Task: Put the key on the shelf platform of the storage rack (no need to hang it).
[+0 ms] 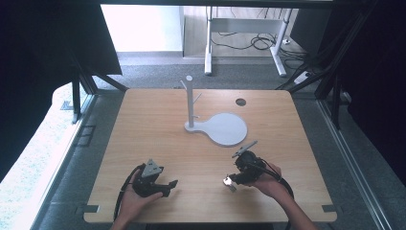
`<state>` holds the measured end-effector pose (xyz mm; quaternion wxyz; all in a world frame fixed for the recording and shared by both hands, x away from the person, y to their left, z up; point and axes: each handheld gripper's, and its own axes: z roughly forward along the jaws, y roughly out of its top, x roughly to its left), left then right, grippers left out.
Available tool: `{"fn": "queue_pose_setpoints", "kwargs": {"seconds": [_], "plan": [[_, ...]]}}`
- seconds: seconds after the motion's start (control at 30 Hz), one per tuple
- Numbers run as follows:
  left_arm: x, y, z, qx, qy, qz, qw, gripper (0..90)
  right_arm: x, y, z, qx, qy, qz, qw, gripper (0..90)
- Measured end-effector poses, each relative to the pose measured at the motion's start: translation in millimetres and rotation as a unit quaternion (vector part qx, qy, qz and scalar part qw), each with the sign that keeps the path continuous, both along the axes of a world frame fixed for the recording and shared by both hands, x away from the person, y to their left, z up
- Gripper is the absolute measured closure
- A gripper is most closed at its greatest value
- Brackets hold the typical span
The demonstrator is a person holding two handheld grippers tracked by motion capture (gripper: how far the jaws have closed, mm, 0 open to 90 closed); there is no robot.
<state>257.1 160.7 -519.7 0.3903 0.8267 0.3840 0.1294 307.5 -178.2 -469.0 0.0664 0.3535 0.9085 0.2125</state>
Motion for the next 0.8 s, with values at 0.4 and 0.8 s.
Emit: {"fn": "queue_pose_setpoints", "kwargs": {"seconds": [0.4,0.8], "plan": [[-0.1,-0.1,0.1,0.000,0.000,-0.001,1.0000,24.2,-2.1,12.3,-1.6,0.002,0.012,0.016,0.9998,54.3],[-0.2,-1.9,-1.1,0.001,0.001,-0.004,1.0000,24.2,0.2,26.7,-9.4,-0.001,0.029,0.021,0.9994,59.5]]}}
